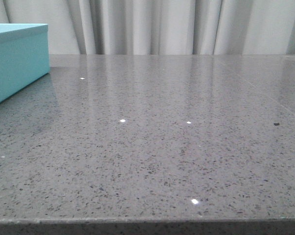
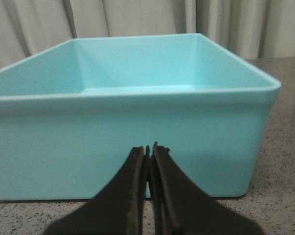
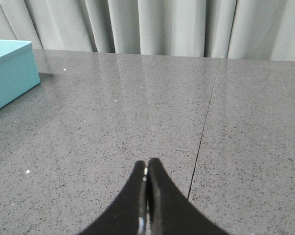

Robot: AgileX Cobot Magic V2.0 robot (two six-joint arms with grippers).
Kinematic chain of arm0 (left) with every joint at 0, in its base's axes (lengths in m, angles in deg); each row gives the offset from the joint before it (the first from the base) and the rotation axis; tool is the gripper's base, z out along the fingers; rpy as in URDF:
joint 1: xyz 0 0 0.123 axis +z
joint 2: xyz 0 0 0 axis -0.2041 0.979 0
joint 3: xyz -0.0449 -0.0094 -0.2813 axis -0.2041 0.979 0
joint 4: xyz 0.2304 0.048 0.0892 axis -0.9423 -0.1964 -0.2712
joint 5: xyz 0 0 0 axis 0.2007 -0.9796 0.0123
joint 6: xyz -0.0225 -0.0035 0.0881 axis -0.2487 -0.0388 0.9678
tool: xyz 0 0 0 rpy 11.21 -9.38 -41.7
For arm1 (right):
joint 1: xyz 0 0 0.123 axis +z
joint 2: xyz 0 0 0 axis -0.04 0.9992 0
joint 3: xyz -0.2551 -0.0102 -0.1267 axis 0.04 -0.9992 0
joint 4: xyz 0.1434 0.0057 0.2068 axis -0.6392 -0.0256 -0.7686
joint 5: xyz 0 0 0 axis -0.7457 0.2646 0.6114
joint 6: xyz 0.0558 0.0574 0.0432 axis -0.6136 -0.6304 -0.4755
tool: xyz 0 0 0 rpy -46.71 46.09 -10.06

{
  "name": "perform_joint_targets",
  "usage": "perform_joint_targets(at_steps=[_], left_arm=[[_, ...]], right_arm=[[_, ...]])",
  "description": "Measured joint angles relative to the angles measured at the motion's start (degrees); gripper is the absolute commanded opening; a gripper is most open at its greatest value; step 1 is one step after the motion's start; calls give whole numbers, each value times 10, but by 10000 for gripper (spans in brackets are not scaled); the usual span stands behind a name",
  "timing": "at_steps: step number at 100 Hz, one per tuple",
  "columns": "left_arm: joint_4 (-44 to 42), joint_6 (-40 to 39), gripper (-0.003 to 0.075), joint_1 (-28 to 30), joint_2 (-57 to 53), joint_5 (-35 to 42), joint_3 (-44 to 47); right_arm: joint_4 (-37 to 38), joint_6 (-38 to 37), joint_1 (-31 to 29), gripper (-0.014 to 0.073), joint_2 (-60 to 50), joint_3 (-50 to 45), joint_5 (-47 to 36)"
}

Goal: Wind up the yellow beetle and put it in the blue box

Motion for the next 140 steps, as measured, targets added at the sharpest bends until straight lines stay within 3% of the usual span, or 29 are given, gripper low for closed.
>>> perform_joint_targets(at_steps=[124, 140], left_arm=[[-16, -23, -18, -1, 0, -1, 0], [-16, -23, -18, -1, 0, -1, 0]], right_arm=[[11, 0, 0, -67, -2, 0, 0], [45, 0, -30, -67, -12, -5, -7]])
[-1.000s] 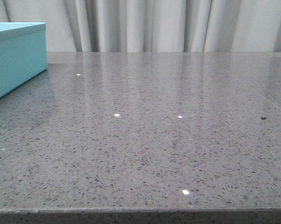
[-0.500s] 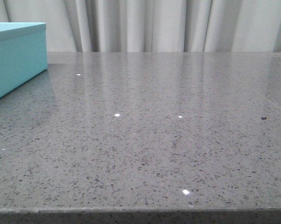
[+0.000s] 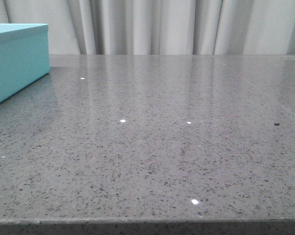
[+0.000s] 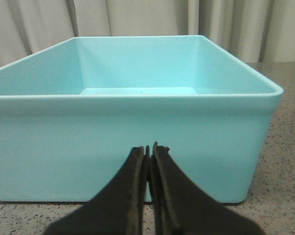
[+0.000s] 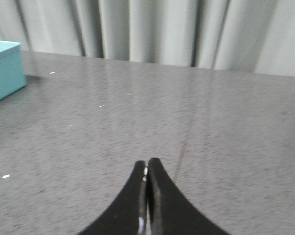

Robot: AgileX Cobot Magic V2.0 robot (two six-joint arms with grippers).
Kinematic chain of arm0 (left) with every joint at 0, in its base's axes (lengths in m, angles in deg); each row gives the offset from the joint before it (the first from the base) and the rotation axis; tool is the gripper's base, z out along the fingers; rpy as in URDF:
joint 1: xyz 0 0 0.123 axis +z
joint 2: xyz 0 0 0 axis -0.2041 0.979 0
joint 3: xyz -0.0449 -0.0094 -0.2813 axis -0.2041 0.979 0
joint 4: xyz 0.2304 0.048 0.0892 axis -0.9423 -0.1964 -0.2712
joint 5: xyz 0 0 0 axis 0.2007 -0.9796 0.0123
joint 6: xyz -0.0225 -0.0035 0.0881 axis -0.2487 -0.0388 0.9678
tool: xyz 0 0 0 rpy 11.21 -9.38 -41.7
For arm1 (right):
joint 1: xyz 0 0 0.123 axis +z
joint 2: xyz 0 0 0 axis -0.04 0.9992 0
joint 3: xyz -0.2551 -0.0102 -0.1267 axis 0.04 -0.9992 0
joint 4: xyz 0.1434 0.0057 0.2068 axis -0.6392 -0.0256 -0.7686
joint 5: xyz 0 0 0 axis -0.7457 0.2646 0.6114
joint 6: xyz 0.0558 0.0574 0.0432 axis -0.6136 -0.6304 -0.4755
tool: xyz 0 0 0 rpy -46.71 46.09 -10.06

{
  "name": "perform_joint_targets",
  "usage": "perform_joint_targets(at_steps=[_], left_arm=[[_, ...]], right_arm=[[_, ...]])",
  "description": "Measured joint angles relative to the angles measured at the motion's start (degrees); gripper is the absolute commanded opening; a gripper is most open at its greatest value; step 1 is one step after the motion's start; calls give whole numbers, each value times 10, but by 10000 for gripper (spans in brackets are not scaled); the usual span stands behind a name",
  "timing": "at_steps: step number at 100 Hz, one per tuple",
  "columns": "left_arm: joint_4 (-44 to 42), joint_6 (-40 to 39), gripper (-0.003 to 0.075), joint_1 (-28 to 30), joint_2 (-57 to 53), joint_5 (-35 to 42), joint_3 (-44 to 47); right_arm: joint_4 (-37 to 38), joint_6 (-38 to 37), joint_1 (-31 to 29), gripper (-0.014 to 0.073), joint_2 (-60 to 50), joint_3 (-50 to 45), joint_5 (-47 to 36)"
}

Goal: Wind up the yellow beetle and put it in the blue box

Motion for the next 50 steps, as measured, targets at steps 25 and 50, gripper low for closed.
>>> perform_joint_targets(at_steps=[25, 50], left_arm=[[0, -1, -18, 0, 0, 0, 0], [0, -1, -18, 0, 0, 0, 0]], right_arm=[[12, 0, -91, -67, -48, -62, -108], [-7, 17, -172, -67, -121, -148, -205]])
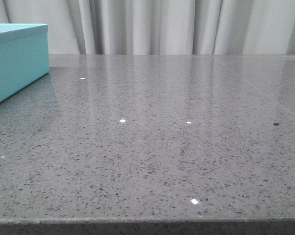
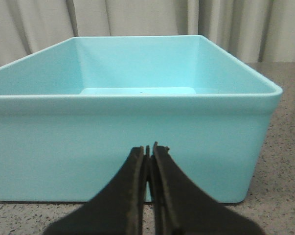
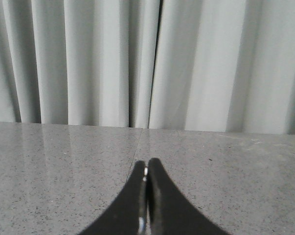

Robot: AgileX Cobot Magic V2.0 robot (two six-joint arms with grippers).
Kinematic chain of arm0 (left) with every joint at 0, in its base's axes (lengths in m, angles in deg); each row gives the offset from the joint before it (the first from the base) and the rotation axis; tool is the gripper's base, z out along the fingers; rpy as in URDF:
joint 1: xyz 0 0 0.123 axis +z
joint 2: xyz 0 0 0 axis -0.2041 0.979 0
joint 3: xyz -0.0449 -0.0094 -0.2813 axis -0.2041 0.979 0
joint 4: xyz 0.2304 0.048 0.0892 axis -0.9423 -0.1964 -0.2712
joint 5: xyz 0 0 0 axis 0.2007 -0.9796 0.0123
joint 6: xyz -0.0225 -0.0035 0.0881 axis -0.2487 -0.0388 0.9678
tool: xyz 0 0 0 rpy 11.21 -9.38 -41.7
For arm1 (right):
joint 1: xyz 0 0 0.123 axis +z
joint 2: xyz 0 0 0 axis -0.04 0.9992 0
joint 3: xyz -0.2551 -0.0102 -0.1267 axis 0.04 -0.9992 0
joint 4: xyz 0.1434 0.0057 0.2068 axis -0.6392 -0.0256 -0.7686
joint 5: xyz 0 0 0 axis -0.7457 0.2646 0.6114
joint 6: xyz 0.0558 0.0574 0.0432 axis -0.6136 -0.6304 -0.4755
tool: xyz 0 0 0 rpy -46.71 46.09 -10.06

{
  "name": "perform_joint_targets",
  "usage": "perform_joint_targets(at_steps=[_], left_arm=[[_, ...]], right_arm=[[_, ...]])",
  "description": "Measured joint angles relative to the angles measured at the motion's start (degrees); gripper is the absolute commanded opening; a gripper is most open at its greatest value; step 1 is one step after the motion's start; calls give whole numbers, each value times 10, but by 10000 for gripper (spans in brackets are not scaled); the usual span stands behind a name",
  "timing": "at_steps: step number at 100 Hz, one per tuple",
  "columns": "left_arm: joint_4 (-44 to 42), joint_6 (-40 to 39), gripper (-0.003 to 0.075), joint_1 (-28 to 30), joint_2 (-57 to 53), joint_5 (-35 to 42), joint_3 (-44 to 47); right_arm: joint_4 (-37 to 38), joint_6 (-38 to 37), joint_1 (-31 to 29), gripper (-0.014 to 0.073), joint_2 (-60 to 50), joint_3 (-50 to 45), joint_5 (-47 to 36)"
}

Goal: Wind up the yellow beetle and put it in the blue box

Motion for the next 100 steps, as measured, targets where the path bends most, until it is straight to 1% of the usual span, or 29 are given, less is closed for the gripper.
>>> perform_joint_targets(at_steps=[16, 29, 59, 79, 100], left_arm=[[0, 0, -19, 0, 0, 0, 0], [0, 0, -18, 0, 0, 0, 0], [0, 0, -19, 0, 0, 0, 0], [0, 0, -19, 0, 0, 0, 0], [0, 0, -19, 0, 0, 0, 0]], right_arm=[[-48, 25, -14, -67, -33, -56, -12], [-53, 30, -19, -67, -64, -91, -11], [-61, 30, -19, -67, -77, -98, 27], [-131, 107, -20, -67, -77, -98, 41], [-147, 122, -23, -67, -77, -98, 46]])
